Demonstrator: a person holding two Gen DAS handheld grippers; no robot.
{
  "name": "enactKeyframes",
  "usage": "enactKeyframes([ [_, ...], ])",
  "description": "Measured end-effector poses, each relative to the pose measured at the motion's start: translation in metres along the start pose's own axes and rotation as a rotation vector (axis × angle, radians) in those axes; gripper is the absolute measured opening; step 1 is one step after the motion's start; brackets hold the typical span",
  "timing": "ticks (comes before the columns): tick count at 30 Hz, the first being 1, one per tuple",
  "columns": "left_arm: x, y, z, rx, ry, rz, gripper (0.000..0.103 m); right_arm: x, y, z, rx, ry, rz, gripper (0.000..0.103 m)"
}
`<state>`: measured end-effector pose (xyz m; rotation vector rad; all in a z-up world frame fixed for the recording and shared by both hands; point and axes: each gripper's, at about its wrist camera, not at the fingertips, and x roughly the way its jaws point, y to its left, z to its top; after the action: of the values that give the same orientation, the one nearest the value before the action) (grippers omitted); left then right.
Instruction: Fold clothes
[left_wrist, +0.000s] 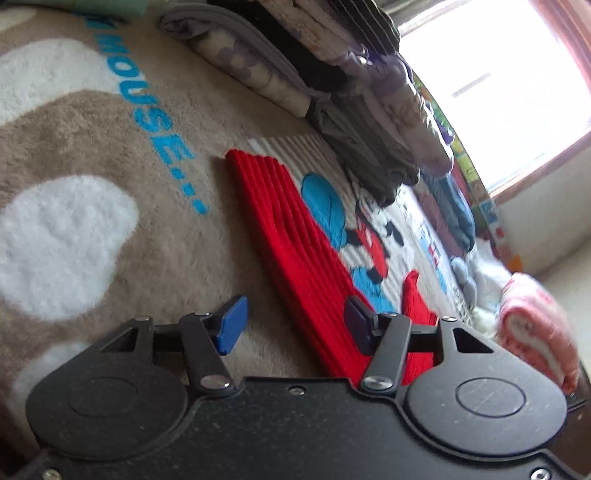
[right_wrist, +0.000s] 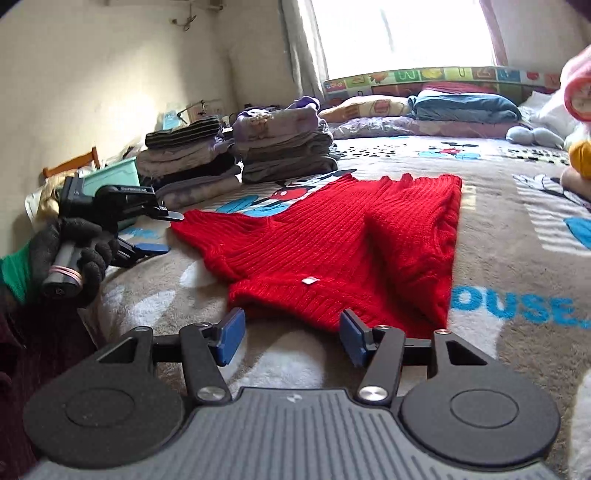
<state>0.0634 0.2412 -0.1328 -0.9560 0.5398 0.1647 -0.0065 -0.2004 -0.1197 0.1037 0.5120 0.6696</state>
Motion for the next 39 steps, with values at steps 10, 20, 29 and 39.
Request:
enactKeyframes([
  [10, 0.036, 0.008, 0.009, -0.090, -0.070, -0.026, 0.022, -0.001, -0.003, -0.002, 0.001, -0.007, 0.025, 0.058],
  [20, 0.020, -0.051, 0.004, 0.136, -0.142, -0.141, 0.006, -0.004, -0.008, 0.002, 0.048, -0.047, 0.070, 0.058],
  [29, 0.032, -0.145, -0.086, 0.783, -0.037, -0.180, 0.006, -0.005, -0.023, 0.011, 0.248, -0.118, 0.138, 0.060],
  [39, 0.018, -0.146, -0.130, 1.173, 0.196, -0.275, 0.048, 0.033, -0.041, 0.031, 0.647, -0.086, 0.175, 0.071],
])
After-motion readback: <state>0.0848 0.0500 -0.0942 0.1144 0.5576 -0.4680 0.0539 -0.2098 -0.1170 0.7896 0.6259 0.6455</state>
